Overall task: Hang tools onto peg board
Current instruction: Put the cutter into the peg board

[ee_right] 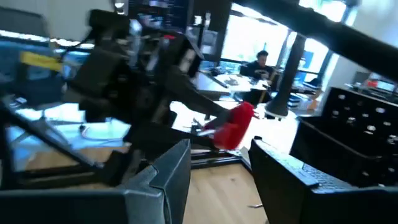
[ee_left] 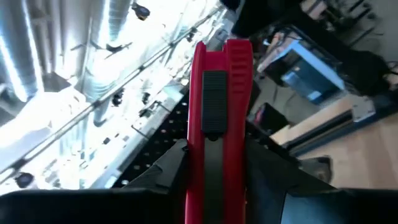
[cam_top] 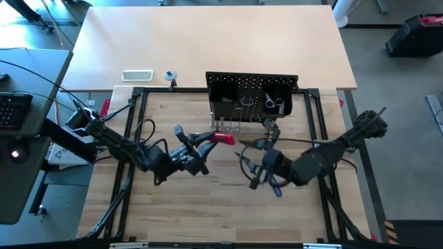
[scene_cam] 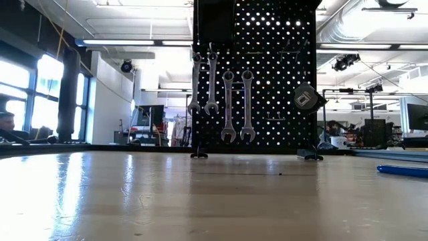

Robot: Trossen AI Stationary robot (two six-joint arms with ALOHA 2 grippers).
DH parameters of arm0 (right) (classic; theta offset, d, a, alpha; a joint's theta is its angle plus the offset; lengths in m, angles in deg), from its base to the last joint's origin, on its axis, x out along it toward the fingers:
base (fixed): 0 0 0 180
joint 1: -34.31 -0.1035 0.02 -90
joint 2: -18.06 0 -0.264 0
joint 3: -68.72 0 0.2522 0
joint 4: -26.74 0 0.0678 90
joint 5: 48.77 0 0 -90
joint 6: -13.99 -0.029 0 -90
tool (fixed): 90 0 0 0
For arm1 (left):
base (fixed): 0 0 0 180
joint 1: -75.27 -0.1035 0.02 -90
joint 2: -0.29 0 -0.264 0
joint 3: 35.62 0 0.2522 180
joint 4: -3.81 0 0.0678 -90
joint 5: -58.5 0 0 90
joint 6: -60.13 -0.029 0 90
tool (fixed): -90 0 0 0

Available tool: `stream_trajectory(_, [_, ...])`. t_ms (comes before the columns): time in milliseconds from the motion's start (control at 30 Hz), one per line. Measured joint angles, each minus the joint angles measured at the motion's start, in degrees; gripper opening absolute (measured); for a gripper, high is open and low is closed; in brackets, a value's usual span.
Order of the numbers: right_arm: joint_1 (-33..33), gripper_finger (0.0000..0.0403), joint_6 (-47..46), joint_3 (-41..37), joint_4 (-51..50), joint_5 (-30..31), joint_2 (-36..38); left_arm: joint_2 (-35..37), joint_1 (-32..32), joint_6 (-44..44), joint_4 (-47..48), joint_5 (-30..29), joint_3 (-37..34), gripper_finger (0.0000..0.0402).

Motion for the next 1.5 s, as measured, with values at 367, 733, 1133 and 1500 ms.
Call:
stream_trajectory(367, [5.9,0.0161,-2.1,0.0,3.1,-7.8,0.0,0.0,-0.7,-3.8,-3.0,2.0,0.0,0.0110])
stream_trajectory(733, [9.5,0.0148,-2.6,0.0,5.6,-14.1,-0.8,-0.3,-1.8,-2.5,-2.8,4.8,0.0,0.0110])
stream_trajectory(1133, [10.4,0.0046,1.8,0.0,5.6,-14.9,-1.6,-1.0,-2.2,-3.3,-3.4,4.1,0.0,0.0055])
stream_trajectory(1500, [10.9,0.0046,5.7,2.1,3.0,-15.6,-0.5,-0.3,-1.7,-5.4,-3.3,-0.8,0.0,0.0087])
